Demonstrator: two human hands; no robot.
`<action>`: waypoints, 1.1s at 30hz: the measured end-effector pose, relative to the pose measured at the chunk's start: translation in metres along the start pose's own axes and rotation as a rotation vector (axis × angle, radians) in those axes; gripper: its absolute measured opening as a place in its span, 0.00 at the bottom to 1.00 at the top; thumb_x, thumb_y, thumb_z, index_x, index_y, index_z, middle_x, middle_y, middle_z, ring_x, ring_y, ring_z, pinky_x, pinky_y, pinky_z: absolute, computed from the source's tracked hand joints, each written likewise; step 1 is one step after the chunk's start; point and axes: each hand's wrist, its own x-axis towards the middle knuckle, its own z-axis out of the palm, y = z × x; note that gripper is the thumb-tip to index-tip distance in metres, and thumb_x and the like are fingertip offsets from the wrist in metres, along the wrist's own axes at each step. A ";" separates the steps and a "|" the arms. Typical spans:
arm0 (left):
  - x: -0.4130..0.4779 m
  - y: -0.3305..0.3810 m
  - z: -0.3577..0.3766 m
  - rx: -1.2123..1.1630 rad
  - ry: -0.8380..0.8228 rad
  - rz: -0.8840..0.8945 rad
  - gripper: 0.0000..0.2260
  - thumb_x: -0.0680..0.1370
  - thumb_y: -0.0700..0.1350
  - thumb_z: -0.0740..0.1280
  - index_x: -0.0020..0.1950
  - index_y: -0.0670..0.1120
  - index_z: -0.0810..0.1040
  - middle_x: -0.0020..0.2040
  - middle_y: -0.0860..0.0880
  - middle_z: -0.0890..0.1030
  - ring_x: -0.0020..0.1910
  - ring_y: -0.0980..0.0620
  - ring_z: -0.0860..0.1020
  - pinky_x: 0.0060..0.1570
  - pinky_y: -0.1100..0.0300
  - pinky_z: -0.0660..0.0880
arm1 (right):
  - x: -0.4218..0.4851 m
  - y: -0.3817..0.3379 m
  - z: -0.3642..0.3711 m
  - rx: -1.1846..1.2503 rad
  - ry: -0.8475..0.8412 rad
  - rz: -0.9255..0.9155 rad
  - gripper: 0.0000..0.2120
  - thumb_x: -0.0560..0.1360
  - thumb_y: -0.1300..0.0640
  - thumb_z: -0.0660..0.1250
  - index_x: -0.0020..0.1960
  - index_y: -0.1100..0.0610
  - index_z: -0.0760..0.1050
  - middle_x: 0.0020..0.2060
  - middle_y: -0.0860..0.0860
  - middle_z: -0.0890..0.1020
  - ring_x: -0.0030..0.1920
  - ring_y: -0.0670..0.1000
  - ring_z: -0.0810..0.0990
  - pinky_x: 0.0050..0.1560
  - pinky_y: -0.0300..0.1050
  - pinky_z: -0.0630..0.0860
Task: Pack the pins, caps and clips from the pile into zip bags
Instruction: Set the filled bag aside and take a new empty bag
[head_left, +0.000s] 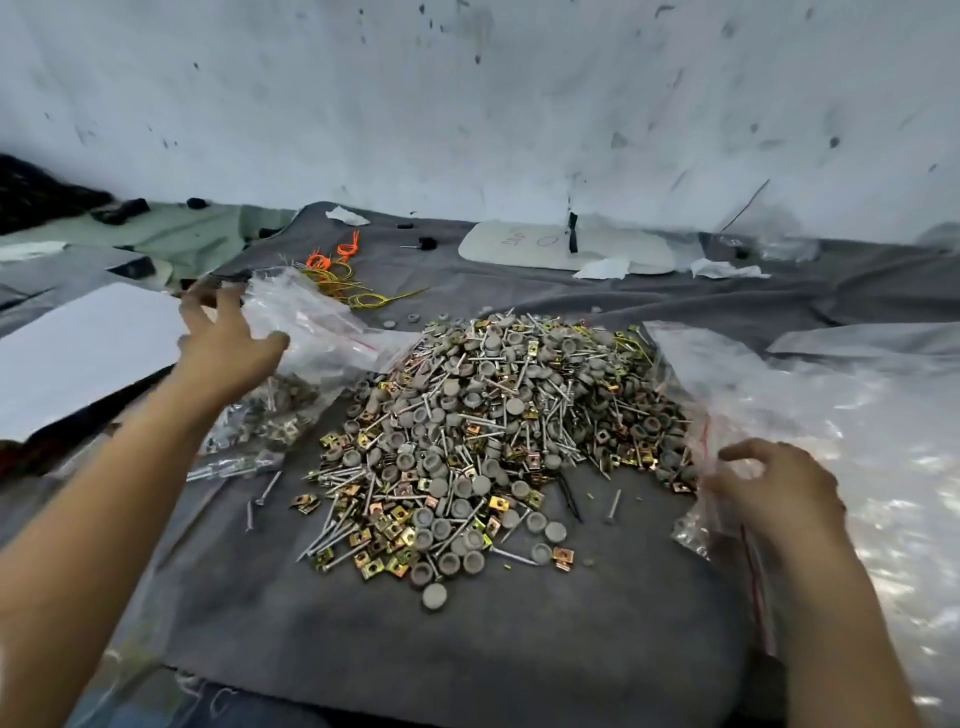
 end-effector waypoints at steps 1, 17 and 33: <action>-0.015 0.009 0.013 0.029 -0.004 0.042 0.31 0.79 0.47 0.66 0.79 0.49 0.56 0.80 0.41 0.44 0.75 0.30 0.56 0.73 0.37 0.58 | 0.002 0.002 0.002 -0.012 0.002 0.028 0.10 0.69 0.54 0.74 0.51 0.51 0.82 0.56 0.58 0.80 0.57 0.62 0.76 0.54 0.49 0.71; -0.159 0.105 0.122 -0.636 -0.095 0.679 0.16 0.77 0.32 0.65 0.63 0.44 0.78 0.69 0.48 0.71 0.69 0.53 0.70 0.70 0.58 0.67 | 0.023 0.009 0.014 0.050 0.289 0.139 0.08 0.74 0.61 0.66 0.50 0.58 0.82 0.47 0.62 0.82 0.48 0.65 0.78 0.46 0.51 0.73; -0.171 0.093 0.112 -1.213 -0.589 0.386 0.08 0.76 0.44 0.68 0.40 0.51 0.85 0.35 0.50 0.84 0.33 0.55 0.82 0.36 0.62 0.80 | -0.074 -0.082 0.040 0.329 0.541 -0.762 0.09 0.72 0.57 0.65 0.39 0.60 0.82 0.35 0.51 0.82 0.37 0.54 0.77 0.42 0.36 0.65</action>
